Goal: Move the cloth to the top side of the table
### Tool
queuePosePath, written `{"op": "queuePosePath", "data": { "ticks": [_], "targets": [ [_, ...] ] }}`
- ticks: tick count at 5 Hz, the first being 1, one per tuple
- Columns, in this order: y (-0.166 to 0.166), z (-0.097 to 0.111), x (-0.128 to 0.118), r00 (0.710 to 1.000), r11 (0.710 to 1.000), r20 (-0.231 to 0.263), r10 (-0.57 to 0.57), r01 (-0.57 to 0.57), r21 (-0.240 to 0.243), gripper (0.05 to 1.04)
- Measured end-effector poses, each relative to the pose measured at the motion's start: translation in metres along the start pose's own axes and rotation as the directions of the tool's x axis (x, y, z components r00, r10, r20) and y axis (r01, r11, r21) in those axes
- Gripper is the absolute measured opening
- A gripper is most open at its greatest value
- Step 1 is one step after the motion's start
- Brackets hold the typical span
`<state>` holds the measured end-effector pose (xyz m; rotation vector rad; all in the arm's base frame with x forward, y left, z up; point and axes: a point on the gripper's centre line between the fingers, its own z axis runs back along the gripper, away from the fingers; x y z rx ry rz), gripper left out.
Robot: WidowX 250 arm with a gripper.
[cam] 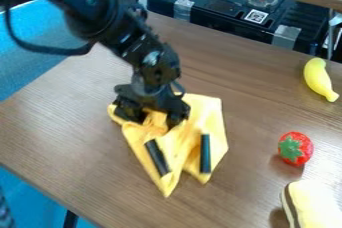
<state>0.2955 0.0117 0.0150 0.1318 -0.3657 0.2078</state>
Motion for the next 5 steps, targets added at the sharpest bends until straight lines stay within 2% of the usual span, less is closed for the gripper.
{"op": "queuePosePath", "data": {
  "ticks": [1,2,4,5],
  "targets": [
    [0.003,0.009,-0.024,0.999,0.999,-0.009,-0.037,0.037,-0.005,0.999],
    [-0.003,0.007,-0.014,1.000,1.000,0.001,-0.017,0.017,0.016,0.999],
    [-0.017,-0.020,0.054,0.982,0.981,-0.027,0.185,-0.183,0.060,1.003],
    [-0.013,-0.029,0.095,0.950,0.949,-0.045,0.309,-0.305,0.075,1.001]
  ]
}}
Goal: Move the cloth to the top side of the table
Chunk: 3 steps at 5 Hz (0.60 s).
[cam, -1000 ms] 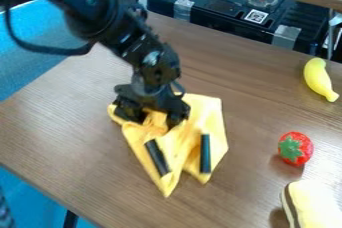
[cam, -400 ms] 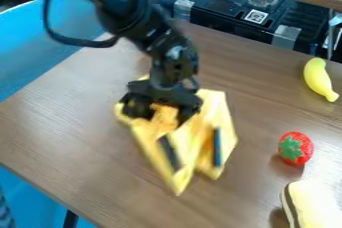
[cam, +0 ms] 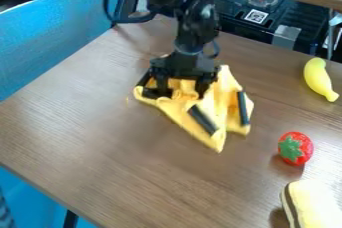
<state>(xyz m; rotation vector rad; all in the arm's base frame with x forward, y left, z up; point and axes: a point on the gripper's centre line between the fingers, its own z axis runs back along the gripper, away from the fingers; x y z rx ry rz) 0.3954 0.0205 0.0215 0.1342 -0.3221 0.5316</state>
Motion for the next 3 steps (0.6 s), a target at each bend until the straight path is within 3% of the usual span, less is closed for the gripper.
{"op": "queuePosePath", "data": {
  "ticks": [1,2,3],
  "targets": [
    [0.002,-0.005,0.027,0.997,0.997,-0.005,0.071,-0.071,0.007,1.000],
    [0.005,-0.006,0.039,0.996,0.996,0.014,0.086,-0.086,0.008,0.999],
    [0.011,-0.006,0.028,0.997,0.997,0.013,0.072,-0.072,0.002,0.999]
  ]
}}
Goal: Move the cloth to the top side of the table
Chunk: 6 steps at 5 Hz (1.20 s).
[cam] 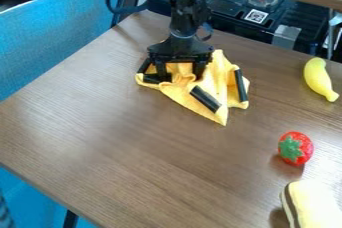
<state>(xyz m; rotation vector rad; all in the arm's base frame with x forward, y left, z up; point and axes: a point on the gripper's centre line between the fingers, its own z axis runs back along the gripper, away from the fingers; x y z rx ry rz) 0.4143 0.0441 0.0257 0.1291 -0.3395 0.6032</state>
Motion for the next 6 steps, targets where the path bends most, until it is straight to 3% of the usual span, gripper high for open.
{"op": "queuePosePath", "data": {
  "ticks": [2,4,5,6],
  "targets": [
    [0.031,0.027,-0.074,0.991,0.992,-0.040,-0.125,0.124,-0.031,0.996],
    [0.061,0.048,-0.121,0.978,0.977,-0.028,-0.205,0.202,-0.070,0.999],
    [0.064,0.042,-0.119,0.979,0.978,-0.024,-0.203,0.201,-0.052,0.999],
    [0.052,0.029,-0.097,0.987,0.987,-0.011,-0.162,0.162,-0.023,0.999]
  ]
}}
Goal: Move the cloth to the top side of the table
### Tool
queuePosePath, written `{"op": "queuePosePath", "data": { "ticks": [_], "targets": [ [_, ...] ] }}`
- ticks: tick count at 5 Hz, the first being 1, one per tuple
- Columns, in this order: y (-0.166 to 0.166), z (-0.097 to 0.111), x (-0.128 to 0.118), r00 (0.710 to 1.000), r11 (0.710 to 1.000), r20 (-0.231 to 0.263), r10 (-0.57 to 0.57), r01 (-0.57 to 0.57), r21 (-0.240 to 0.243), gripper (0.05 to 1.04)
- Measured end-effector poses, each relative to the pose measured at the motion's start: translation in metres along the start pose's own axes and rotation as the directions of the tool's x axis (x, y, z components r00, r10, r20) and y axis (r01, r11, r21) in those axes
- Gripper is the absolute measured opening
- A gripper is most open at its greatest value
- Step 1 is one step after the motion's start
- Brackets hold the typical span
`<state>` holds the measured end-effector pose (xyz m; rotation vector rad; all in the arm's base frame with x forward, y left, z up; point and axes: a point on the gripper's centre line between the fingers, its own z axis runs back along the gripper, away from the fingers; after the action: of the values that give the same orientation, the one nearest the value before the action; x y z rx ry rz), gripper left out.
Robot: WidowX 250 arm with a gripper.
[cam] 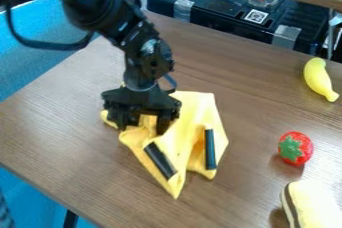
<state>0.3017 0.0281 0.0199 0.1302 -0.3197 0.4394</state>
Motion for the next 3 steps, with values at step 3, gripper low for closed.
{"op": "queuePosePath", "data": {
  "ticks": [3],
  "targets": [
    [-0.019,-0.024,0.081,0.977,0.975,0.012,0.215,-0.215,0.046,0.999]
  ]
}}
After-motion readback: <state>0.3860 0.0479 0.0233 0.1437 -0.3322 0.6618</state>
